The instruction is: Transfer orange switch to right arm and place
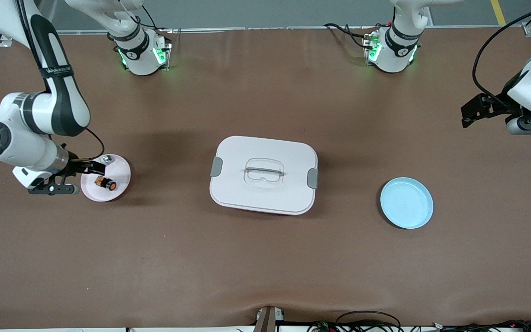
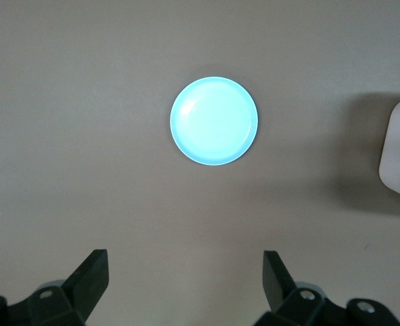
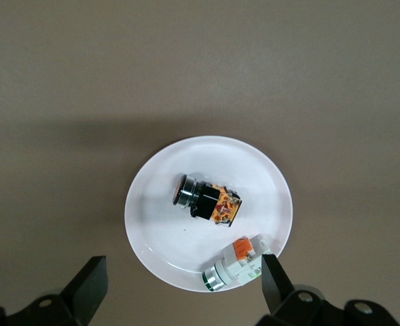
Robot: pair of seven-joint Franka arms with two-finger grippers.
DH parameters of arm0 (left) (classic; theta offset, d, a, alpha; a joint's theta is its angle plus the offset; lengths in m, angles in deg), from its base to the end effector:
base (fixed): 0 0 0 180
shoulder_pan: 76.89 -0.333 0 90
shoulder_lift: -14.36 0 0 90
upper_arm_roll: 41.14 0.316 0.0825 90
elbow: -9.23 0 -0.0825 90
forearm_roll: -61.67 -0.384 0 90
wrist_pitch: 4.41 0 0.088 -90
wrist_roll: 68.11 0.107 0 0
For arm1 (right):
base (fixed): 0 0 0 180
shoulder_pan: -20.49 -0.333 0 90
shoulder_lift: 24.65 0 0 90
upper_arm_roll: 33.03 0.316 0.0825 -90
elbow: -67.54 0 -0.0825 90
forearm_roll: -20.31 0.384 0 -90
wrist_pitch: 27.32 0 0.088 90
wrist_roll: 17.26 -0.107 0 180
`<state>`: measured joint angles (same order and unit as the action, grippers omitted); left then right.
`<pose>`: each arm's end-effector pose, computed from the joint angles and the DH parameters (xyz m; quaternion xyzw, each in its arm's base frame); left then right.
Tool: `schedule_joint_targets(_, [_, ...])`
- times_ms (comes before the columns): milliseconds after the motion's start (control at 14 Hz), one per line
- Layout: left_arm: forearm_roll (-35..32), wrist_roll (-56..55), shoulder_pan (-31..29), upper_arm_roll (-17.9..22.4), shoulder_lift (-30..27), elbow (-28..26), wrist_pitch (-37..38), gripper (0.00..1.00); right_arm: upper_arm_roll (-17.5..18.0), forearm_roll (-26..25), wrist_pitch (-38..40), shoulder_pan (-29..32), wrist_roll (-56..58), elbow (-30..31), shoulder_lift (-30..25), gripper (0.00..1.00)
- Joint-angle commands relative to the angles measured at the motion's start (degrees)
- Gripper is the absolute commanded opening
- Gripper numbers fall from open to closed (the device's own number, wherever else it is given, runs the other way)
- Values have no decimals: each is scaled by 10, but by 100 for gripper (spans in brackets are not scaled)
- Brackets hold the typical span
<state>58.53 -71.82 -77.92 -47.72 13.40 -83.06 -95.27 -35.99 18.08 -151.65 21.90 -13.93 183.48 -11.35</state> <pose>0.5481 -0.0480 0.6163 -0.9995 0.0166 0.0019 0.0286 0.5794 -0.0450 0.3286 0.9988 0.0030 -0.0441 0.0186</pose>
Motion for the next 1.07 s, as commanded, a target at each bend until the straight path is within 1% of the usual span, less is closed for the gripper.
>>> schedule_joint_targets(0, [8,9,-2,0,-4,2,2,100,0,-1,34,-12,-17,-4,-52,100])
schedule_joint_targets(429, [8,9,-2,0,-3,4,2,100,0,-1,123,-28,-45,-5,-173,100])
schedule_joint_targets(571, [8,9,-2,0,-4,4,2,100,0,-1,163,-27,-45,-18,-207,100])
schedule_joint_targets(643, [8,9,-2,0,-4,4,2,100,0,-1,194,-26,-45,-39,-213,100])
schedule_joint_targets(786, [8,8,-1,0,-4,4,2,100,0,-1,258,-26,-45,-97,-211,100])
schedule_joint_targets(1000, [8,9,-1,0,-2,4,2,100,0,0,302,-26,-42,-139,-211,100])
